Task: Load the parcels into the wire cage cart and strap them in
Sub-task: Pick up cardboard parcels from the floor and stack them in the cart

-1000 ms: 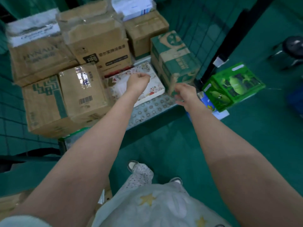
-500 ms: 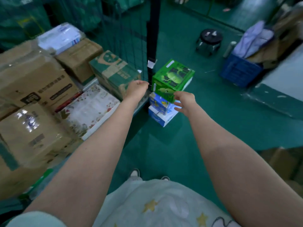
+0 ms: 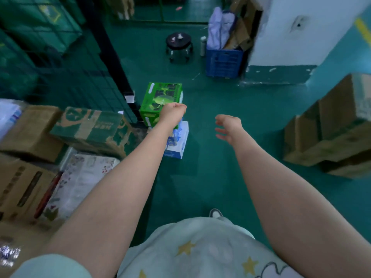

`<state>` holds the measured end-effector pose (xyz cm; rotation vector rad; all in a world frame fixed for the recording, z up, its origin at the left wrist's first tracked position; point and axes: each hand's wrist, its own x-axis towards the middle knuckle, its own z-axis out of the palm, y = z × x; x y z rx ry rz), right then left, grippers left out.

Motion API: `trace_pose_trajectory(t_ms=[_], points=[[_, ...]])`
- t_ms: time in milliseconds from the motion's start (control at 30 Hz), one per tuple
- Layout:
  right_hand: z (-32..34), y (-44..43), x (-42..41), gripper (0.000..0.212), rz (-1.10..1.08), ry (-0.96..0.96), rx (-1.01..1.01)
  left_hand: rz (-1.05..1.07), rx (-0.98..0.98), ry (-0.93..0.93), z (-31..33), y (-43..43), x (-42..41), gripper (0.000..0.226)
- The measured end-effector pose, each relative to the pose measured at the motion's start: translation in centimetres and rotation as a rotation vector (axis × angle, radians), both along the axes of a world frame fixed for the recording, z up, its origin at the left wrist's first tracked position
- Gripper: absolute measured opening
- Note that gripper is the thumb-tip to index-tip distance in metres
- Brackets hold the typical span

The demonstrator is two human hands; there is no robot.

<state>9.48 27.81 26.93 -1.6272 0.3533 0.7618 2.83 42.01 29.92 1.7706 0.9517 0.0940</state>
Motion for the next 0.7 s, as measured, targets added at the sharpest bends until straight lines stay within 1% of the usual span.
trace_pose_trajectory(t_ms=[67, 233, 367, 467, 600, 700], points=[[-0.3, -1.6, -0.5, 0.027, -0.071, 0.01, 0.003, -0.069, 0.004, 0.007, -0.1, -1.1, 0.7, 0.012], [-0.7, -6.6, -1.7, 0.019, -0.281, 0.019, 0.002, -0.255, -0.02, 0.004, -0.3, -5.1, 2.4, 0.013], [-0.2, -10.4, -2.2, 0.018, -0.397, 0.007, 0.002, -0.372, -0.043, 0.001, -0.4, -8.7, 3.7, 0.013], [0.1, -13.3, -2.2, 0.011, -0.481, 0.011, -0.006, -0.449, -0.058, 0.005, -0.4, -11.6, 4.9, 0.014], [0.3, -18.3, -1.8, 0.021, -0.592, 0.008, -0.019, -0.553, -0.064, 0.022, 0.0, -16.5, 7.1, 0.016], [0.5, -22.0, -0.8, 0.022, -0.659, 0.007, -0.03, -0.618, -0.074, 0.019, 0.2, -20.5, 8.9, 0.018]])
